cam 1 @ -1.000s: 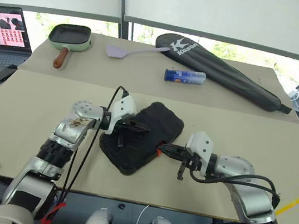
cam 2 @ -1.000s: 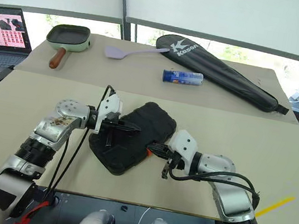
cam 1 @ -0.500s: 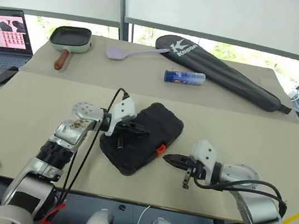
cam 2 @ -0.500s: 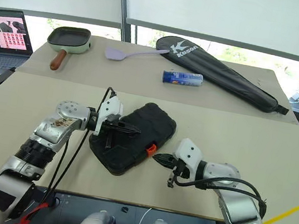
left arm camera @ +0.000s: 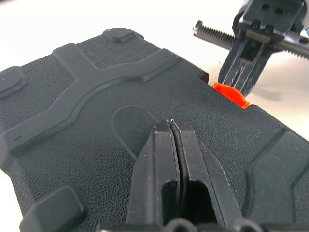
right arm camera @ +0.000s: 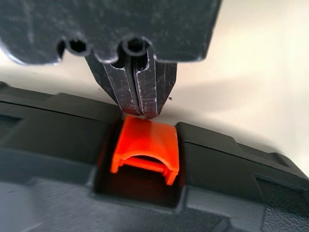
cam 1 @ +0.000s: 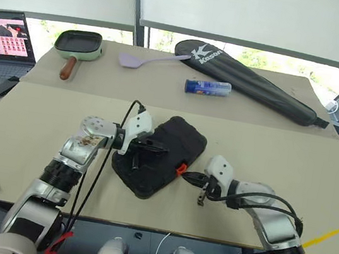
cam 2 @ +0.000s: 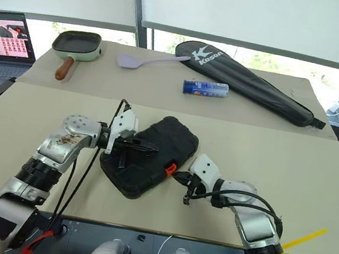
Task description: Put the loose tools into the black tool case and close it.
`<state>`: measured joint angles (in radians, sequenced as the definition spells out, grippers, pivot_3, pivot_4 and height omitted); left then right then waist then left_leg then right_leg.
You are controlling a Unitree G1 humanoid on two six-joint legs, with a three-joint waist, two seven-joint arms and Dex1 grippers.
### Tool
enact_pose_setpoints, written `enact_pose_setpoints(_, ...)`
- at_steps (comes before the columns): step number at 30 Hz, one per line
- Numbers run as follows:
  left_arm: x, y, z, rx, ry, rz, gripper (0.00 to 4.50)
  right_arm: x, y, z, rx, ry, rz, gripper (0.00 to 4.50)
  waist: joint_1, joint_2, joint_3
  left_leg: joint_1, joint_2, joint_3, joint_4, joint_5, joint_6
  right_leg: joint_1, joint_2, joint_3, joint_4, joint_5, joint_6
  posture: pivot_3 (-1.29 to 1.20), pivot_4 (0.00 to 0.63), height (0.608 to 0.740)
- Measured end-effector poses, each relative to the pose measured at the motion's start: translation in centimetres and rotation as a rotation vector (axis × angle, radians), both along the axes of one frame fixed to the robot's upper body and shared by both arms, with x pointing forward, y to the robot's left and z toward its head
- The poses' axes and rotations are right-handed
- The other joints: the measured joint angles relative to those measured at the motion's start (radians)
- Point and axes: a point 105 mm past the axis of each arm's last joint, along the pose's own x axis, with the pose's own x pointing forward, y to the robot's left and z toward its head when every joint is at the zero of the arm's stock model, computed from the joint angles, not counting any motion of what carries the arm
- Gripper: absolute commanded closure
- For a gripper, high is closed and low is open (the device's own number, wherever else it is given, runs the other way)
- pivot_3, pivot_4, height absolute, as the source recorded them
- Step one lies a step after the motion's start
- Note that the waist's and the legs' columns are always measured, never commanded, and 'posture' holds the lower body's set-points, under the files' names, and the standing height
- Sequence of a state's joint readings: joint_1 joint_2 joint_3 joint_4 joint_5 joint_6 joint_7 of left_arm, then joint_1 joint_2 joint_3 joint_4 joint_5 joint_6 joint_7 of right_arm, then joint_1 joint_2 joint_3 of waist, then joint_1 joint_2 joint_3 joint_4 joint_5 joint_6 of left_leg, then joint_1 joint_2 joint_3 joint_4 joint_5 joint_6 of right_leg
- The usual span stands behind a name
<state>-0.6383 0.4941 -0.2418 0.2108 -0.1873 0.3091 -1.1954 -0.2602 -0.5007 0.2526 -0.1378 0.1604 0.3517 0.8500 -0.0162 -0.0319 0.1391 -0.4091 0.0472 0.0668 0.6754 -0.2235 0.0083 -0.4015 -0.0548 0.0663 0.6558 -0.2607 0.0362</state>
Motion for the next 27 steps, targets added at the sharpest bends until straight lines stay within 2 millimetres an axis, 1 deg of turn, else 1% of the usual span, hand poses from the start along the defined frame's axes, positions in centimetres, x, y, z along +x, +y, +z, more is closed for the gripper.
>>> enact_pose_setpoints(7,-0.1,0.3,-0.3,-0.008,-0.004,0.011,4.39,0.1,0.4,0.0,0.009,0.003,0.006,4.5,-0.003,0.0,0.0,0.0,0.001,0.0,0.0,0.0,0.0,0.0,0.001,0.0,0.0,0.0,0.0,0.0,0.15,0.74)
enact_pose_setpoints(9,-0.1,0.5,-0.2,-0.045,-0.034,0.018,3.9,0.1,0.2,0.1,0.006,0.003,0.007,4.5,-0.004,0.0,0.0,0.0,0.001,0.0,0.0,0.0,0.0,-0.001,0.001,0.001,0.0,0.0,-0.001,0.0,0.15,0.74)
enact_pose_setpoints(10,-0.1,0.6,0.3,-0.101,-0.066,0.034,3.67,-0.1,-0.1,0.4,0.018,0.002,0.011,4.21,-0.004,0.001,0.0,0.0,0.001,0.0,-0.001,0.0,0.0,-0.001,0.0,0.001,0.0,0.0,-0.001,0.0,0.15,0.74)
enact_pose_setpoints(11,-0.1,0.8,0.6,-0.151,-0.081,0.048,3.32,-0.2,-0.4,0.7,0.025,-0.004,0.009,3.91,-0.002,0.001,0.001,-0.001,0.001,0.0,-0.001,0.0,0.0,-0.002,0.0,0.001,0.0,0.0,-0.001,0.0,0.15,0.74)
enact_pose_setpoints(12,-0.3,1.0,0.9,-0.21,-0.08,0.06,2.88,-0.5,-0.9,1.4,0.052,-0.016,0.006,3.63,-0.003,0.0,0.001,-0.003,0.001,-0.001,-0.001,0.0,0.0,-0.003,0.0,0.001,0.0,0.0,-0.001,0.0,0.15,0.74)
enact_pose_setpoints(13,-0.7,1.6,1.0,-0.245,-0.072,0.074,2.54,-0.7,-1.5,2.4,0.073,-0.041,0.004,3.36,-0.004,0.001,0.001,-0.004,0.001,-0.002,-0.001,0.0,0.0,-0.005,0.0,0.001,0.0,0.0,-0.001,0.0,0.15,0.74)
enact_pose_setpoints(14,-1.0,2.5,1.1,-0.264,-0.07,0.092,2.27,-1.0,-2.4,3.2,0.074,-0.068,-0.002,3.06,-0.005,0.0,0.001,-0.005,0.002,-0.003,-0.001,0.0,0.0,-0.005,0.0,0.001,0.0,0.0,-0.001,0.0,0.15,0.74)
enact_pose_setpoints(15,-1.2,4.1,1.5,-0.254,-0.089,0.118,1.81,-1.2,-3.7,4.0,0.068,-0.089,-0.015,2.59,-0.005,-0.002,0.002,-0.005,0.002,-0.004,-0.001,0.0,0.0,-0.005,0.001,0.001,-0.001,0.0,-0.001,0.0,0.15,0.74)
enact_pose_setpoints(16,-1.5,5.1,1.5,-0.233,-0.102,0.137,1.52,-1.5,-4.3,4.3,0.061,-0.099,-0.017,2.33,-0.005,-0.002,0.003,-0.005,0.002,-0.003,-0.002,0.0,0.0,-0.005,0.001,0.001,-0.001,0.0,-0.001,0.0,0.15,0.74)
enact_pose_setpoints(17,-1.8,6.5,1.4,-0.206,-0.113,0.166,1.26,-1.9,-5.0,4.4,0.046,-0.104,-0.02,2.04,-0.005,-0.002,0.003,-0.004,0.001,-0.003,-0.003,0.0,0.0,-0.005,0.0,0.001,-0.002,0.0,-0.001,0.0,0.15,0.74)
enact_pose_setpoints(18,-2.2,8.1,1.3,-0.183,-0.119,0.209,0.85,-2.3,-5.9,4.2,0.035,-0.105,-0.026,1.63,-0.004,-0.002,0.003,-0.004,0.002,-0.003,-0.005,0.0,0.0,-0.005,0.0,0.001,-0.003,0.0,-0.001,0.0,0.15,0.74)
enact_pose_setpoints(20,-2.7,11.0,1.1,-0.165,-0.139,0.314,0.14,-3.2,-7.5,3.8,0.014,-0.109,-0.027,0.97,-0.001,-0.002,0.003,-0.003,0.002,-0.003,-0.007,0.0,0.0,-0.004,-0.001,0.001,-0.007,0.0,-0.001,0.0,0.15,0.74)
enact_pose_setpoints(21,-2.9,12.3,1.2,-0.147,-0.156,0.352,0.0,-3.5,-8.0,3.7,0.007,-0.125,-0.012,0.63,0.001,-0.003,0.003,-0.003,0.001,-0.003,-0.007,0.0,0.0,-0.003,-0.001,0.0,-0.008,0.0,-0.001,0.0,0.15,0.74)
enact_pose_setpoints(22,-3.5,13.7,1.0,-0.115,-0.17,0.391,0.0,-3.8,-8.6,3.9,0.009,-0.154,0.012,0.22,0.001,-0.003,0.004,-0.003,0.002,-0.002,-0.007,0.0,0.0,-0.003,-0.002,0.0,-0.009,0.0,0.0,0.0,0.15,0.74)
enact_pose_setpoints(23,-4.0,14.9,0.6,-0.083,-0.171,0.424,0.0,-4.1,-9.3,3.7,0.007,-0.166,0.016,0.05,0.001,-0.003,0.004,-0.002,0.002,-0.002,-0.008,0.0,0.0,-0.002,-0.003,0.001,-0.01,0.0,0.0,0.0,0.15,0.74)
enact_pose_setpoints(24,-4.6,16.3,-0.1,-0.048,-0.164,0.464,0.0,-4.3,-10.2,3.4,-0.003,-0.168,0.014,0.05,0.001,-0.003,0.004,-0.001,0.001,-0.001,-0.009,0.0,0.0,-0.002,-0.004,0.001,-0.01,0.0,0.0,0.0,0.15,0.74)
enact_pose_setpoints(27,-6.3,19.2,-2.1,0.018,-0.135,0.552,0.0,-4.5,-12.6,2.3,-0.029,-0.126,-0.017,0.05,0.002,-0.005,0.006,-0.001,0.002,0.0,-0.009,0.0,0.0,-0.003,-0.005,0.001,-0.01,0.0,0.0,0.0,0.15,0.74)
